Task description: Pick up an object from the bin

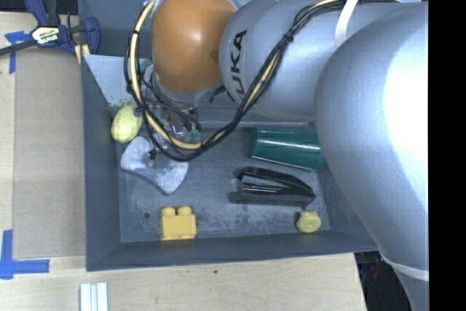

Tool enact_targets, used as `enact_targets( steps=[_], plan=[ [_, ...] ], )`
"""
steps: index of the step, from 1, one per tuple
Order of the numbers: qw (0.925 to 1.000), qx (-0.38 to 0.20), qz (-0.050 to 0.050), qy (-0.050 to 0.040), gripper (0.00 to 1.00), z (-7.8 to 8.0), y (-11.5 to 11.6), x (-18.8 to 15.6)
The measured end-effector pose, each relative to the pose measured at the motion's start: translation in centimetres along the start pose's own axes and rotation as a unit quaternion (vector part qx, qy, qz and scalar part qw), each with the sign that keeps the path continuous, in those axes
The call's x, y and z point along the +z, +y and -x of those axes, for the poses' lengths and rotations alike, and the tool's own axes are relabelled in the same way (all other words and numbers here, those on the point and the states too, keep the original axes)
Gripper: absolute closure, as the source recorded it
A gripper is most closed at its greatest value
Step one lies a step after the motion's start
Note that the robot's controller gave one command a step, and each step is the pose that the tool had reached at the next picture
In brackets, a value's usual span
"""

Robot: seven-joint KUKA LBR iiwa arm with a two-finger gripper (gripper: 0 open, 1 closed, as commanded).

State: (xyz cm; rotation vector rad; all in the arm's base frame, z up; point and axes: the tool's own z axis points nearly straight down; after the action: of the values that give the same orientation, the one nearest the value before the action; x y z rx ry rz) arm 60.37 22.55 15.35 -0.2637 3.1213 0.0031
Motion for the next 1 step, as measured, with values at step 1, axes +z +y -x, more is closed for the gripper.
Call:
enact_targets(
  steps=[1],
  plan=[
    [0.998, -0.063, 0.0, 0.0001, 0.0, -1.58, -1.82, 0.37]
  ],
)
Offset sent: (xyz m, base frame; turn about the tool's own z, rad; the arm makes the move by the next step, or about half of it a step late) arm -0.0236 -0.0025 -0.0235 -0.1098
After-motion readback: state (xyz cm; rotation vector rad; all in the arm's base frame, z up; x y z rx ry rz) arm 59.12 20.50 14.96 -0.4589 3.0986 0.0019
